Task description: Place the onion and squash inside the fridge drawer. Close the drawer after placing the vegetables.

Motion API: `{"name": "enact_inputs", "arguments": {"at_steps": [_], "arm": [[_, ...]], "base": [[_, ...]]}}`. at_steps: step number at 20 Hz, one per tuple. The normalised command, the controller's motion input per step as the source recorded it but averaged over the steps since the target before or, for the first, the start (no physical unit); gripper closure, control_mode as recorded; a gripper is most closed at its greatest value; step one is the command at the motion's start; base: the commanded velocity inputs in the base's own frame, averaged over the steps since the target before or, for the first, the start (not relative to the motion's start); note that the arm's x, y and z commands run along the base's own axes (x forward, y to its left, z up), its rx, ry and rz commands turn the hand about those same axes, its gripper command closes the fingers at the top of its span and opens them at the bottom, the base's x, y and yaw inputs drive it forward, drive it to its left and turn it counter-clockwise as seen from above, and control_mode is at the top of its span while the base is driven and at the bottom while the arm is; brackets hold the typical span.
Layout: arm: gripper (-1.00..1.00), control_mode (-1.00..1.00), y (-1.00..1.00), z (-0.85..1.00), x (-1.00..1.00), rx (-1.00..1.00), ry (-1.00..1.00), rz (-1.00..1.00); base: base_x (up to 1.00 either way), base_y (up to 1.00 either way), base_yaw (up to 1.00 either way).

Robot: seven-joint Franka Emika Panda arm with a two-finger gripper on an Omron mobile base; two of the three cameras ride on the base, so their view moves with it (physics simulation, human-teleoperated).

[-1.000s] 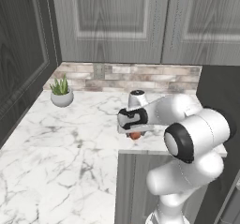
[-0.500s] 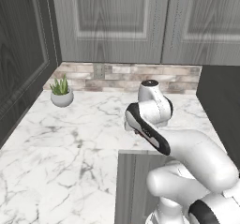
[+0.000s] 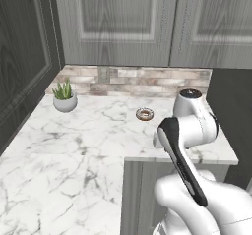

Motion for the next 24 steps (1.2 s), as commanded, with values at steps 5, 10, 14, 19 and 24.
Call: {"name": "enact_inputs", "arguments": {"at_steps": [5, 10, 14, 19, 24], "arm": [[1.00, -1.00, -0.07, -0.16, -0.25, 0.00, 0.00, 0.00], [1.00, -1.00, 0.00, -0.06, 0.00, -0.01, 0.01, 0.00], [1.00, 1.00, 0.03, -0.12, -0.12, -0.04, 0.00, 0.00], [1.00, 1.00, 0.00, 0.00, 0.00, 0.00, 0.00, 0.00], [1.00, 1.00, 0.00, 0.00, 0.00, 0.00, 0.00, 0.00]], "base": [[0.00, 0.00, 0.00], [0.00, 0.00, 0.00], [-0.46, 0.18, 0.00], [-0.92, 0.49, 0.00], [-0.93, 0.46, -0.03]]}}
